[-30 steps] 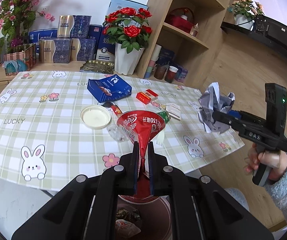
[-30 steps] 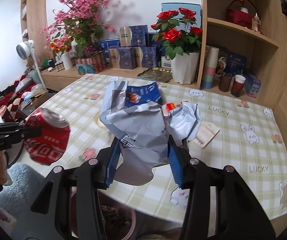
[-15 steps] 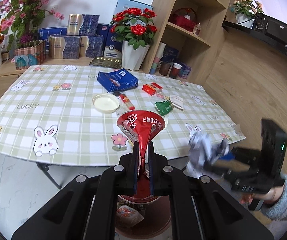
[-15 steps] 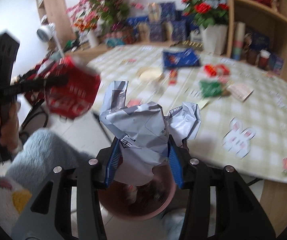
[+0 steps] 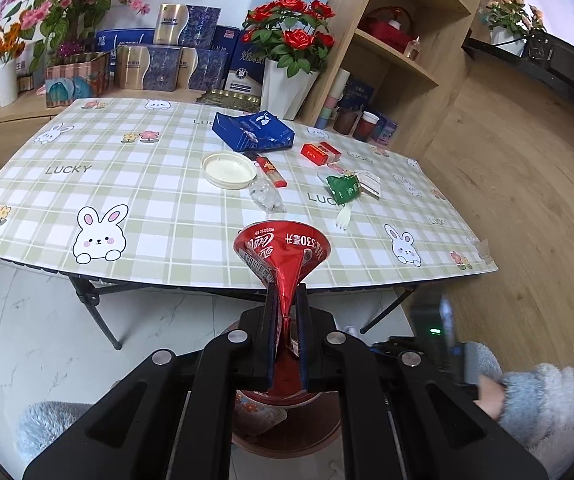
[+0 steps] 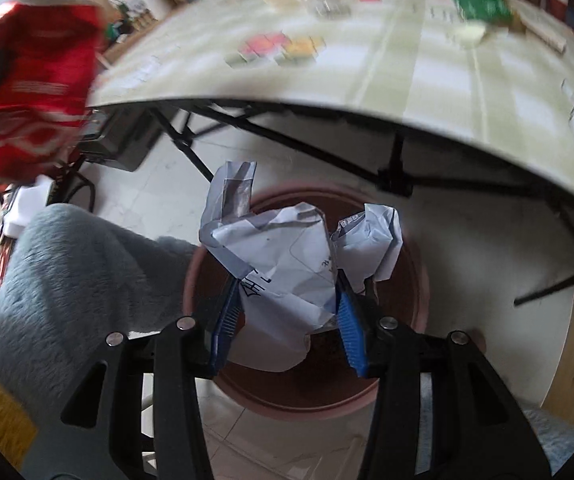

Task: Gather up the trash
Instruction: 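Carry the crumpled paper over the bin and open the right tool, then lower the red can into the bin and open the left tool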

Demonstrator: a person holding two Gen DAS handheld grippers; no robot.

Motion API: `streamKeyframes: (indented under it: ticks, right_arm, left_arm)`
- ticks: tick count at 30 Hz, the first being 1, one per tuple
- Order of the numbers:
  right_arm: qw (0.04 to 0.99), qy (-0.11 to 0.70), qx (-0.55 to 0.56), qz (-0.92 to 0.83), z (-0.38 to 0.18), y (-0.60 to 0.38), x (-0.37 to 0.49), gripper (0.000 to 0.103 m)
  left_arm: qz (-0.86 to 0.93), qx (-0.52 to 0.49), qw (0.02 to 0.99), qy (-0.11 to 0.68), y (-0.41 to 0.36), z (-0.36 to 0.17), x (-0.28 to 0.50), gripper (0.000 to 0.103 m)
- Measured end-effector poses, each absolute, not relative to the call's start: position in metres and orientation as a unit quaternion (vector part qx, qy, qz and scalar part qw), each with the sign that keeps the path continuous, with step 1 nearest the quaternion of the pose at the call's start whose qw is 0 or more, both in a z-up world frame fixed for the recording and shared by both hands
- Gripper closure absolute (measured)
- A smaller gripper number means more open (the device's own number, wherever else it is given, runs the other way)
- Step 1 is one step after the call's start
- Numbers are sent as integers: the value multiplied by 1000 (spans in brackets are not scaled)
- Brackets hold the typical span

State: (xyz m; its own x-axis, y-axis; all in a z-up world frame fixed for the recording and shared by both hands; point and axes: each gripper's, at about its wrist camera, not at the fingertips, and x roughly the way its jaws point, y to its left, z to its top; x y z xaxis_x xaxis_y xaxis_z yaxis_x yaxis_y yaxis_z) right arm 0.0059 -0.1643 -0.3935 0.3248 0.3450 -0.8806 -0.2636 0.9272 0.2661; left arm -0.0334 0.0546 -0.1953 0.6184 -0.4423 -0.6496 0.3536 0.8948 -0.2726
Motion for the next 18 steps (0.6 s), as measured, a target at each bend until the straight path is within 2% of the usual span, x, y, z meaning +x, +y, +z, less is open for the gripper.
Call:
streamKeyframes:
  ticks: [3, 5, 9, 14, 18]
  right_arm:
    - [805, 565, 48, 174, -407, -161, 13, 54]
    - [803, 570, 51, 165, -413, -161, 14, 48]
    - [800, 577, 54, 157, -416, -163, 17, 44]
    - [810, 561, 63, 157, -402, -170, 16, 20]
    - [824, 541, 54, 161, -384, -173, 14, 18]
  left_arm:
    - [-219, -60, 897, 380, 56, -198, -32, 94]
    - [-219, -61, 896, 383, 55, -201, -31, 94]
    - [-220, -62, 893, 388, 54, -206, -29, 94]
    - [-224, -63, 888, 396, 51, -213, -25, 94]
    - [-227, -63, 885, 401, 48, -217, -23, 94]
